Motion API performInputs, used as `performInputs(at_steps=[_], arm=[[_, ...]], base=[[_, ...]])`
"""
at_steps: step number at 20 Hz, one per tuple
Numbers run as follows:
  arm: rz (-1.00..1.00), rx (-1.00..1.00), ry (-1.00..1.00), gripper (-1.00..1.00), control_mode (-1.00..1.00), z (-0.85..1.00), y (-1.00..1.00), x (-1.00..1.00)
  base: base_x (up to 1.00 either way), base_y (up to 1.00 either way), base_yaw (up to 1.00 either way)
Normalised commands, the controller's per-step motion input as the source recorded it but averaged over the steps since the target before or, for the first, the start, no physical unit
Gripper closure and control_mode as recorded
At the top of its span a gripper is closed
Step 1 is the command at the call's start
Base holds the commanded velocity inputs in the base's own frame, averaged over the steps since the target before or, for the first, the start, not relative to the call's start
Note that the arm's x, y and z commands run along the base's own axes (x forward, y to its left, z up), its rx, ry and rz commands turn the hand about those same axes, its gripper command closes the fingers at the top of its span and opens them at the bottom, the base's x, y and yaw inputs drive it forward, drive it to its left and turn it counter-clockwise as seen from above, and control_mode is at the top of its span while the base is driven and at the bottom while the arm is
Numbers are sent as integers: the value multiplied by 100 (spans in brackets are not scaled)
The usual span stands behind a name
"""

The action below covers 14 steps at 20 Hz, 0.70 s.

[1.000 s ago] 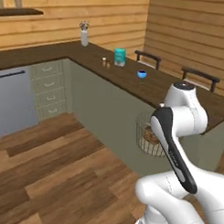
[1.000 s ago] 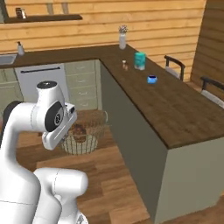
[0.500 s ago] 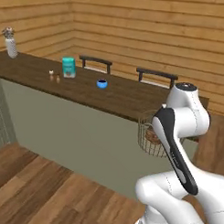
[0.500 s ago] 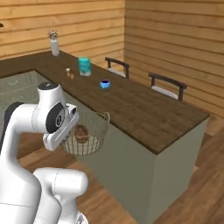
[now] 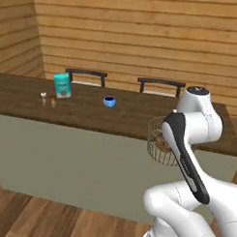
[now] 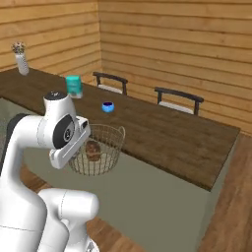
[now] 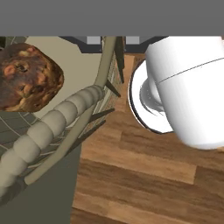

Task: Open the cabinet, pick up the bread from the cabinet and place it in the basket. Then move the basket to the dining counter.

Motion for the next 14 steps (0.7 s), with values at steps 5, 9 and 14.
performInputs(at_steps=[5,9,14], arm=[[0,0,0,100,100,0,0,0],[0,0,0,100,100,0,0,0],[0,0,0,100,100,0,0,0]], base=[[97,44,-54],[77,33,-47],[40,58,-29]])
